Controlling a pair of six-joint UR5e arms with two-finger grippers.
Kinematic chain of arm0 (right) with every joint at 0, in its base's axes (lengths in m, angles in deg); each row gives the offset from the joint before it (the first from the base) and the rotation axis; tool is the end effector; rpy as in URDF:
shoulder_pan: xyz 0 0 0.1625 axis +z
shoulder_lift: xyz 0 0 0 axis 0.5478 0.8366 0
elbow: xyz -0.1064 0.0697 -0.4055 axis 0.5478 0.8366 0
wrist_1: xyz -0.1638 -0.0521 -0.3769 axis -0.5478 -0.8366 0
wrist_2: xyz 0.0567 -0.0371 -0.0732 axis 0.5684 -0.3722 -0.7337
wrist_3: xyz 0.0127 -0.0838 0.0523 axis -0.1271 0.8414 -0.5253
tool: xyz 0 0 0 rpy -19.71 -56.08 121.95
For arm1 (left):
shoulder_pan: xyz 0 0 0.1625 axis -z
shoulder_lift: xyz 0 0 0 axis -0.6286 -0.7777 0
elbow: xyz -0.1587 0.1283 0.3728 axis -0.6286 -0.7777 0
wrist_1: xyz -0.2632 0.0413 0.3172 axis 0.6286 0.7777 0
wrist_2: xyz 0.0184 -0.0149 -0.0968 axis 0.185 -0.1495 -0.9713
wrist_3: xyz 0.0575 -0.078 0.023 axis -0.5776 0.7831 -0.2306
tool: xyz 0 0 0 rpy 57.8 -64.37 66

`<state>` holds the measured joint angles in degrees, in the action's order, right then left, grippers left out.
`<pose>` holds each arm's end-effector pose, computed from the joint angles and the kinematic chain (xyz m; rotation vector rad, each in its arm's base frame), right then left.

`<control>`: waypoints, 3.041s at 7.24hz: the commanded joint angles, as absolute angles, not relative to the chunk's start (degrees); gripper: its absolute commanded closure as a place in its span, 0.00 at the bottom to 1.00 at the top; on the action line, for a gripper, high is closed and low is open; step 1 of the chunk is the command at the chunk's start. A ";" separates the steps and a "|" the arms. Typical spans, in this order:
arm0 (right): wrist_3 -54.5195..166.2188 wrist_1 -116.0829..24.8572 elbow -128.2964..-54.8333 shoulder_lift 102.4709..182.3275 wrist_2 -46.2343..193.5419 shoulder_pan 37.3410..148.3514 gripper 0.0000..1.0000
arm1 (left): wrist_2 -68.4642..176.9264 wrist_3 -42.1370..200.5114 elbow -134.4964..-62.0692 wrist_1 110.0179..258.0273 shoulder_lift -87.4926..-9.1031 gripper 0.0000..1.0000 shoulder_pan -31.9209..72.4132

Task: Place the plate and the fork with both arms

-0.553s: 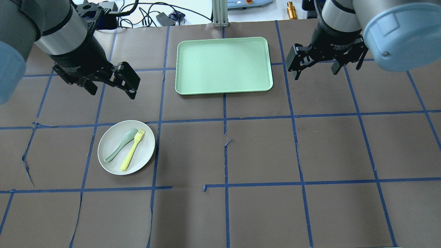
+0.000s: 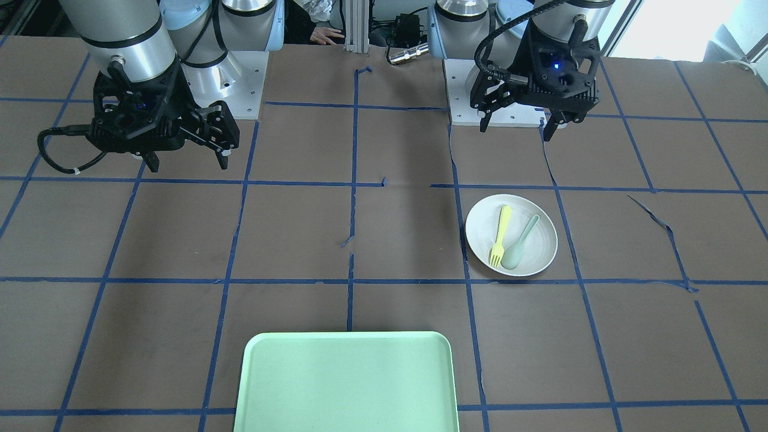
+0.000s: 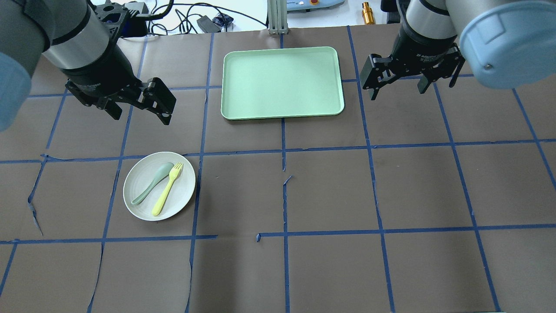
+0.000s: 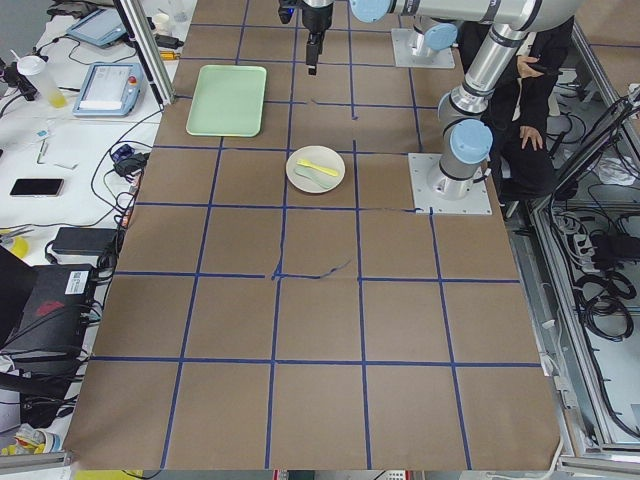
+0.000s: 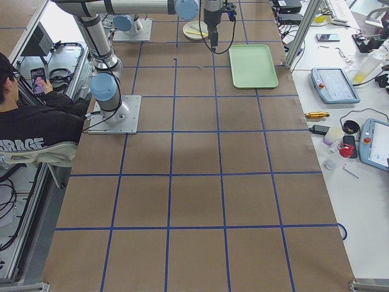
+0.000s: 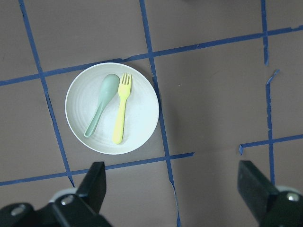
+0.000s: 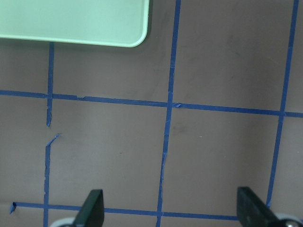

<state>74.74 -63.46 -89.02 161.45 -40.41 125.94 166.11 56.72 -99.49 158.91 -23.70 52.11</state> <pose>0.1553 -0.4987 0.4830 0.1384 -3.1193 0.0845 -0.1411 -0.4546 0.5086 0.2401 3.1243 -0.0448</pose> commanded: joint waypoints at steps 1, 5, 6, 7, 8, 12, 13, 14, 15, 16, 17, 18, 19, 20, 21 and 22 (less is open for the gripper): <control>74.81 -63.35 -89.01 161.45 -40.51 125.94 0.00 | 166.12 56.11 -99.42 158.97 -23.78 0.00 52.11; 74.81 -63.52 -89.01 161.45 -40.60 125.94 0.00 | 166.12 56.46 -99.34 159.06 -24.31 0.00 52.11; 74.81 -63.44 -88.92 161.45 -40.60 125.94 0.00 | 166.12 56.37 -99.42 159.06 -24.40 0.00 52.11; 74.81 -63.44 -88.92 161.45 -40.60 125.94 0.00 | 166.03 56.28 -99.34 159.06 -24.66 0.00 52.02; 74.81 -63.52 -88.92 161.45 -40.69 125.94 0.00 | 166.03 56.02 -99.42 159.06 -24.92 0.00 51.50; 74.81 -63.44 -88.92 161.54 -40.69 125.85 0.00 | 166.12 55.67 -99.60 159.06 -25.10 0.00 51.14; 74.81 -63.35 -88.92 161.54 -40.69 125.94 0.00 | 166.12 55.75 -99.60 159.15 -25.01 0.00 51.14; 74.81 -63.44 -88.92 161.54 -40.69 125.85 0.00 | 166.12 55.76 -99.69 159.15 -25.10 0.00 51.14; 74.81 -63.44 -88.92 161.54 -40.69 125.94 0.00 | 166.20 55.67 -99.69 159.15 -25.10 0.00 51.05; 74.81 -63.35 -88.92 161.54 -40.69 125.85 0.00 | 166.38 55.58 -100.12 159.06 -25.62 0.00 50.79; 74.81 -63.35 -88.92 161.54 -40.60 125.94 0.00 | 167.25 55.32 -101.61 158.54 -26.06 0.00 47.92; 74.81 -63.35 -88.92 161.54 -40.60 125.94 0.00 | 167.17 52.88 -103.80 158.10 -26.50 0.00 43.80; 74.81 -63.35 -89.01 161.45 -40.51 125.94 0.00 | 167.17 47.98 -106.78 157.14 -27.64 0.00 40.01; 74.81 -63.35 -89.01 161.54 -40.16 125.94 0.00 | 167.26 42.97 -110.02 153.13 -29.65 0.00 36.67; 74.81 -63.35 -89.01 161.45 -40.25 125.94 0.00 | 167.17 38.14 -113.54 146.65 -31.93 0.00 33.59; 74.81 -63.35 -89.01 161.45 -40.25 125.94 0.00 | 167.17 36.78 -117.23 138.32 -34.22 0.00 31.65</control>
<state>74.81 -63.35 -89.00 161.47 -40.27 125.94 167.19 40.21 -112.71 147.35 -31.41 34.75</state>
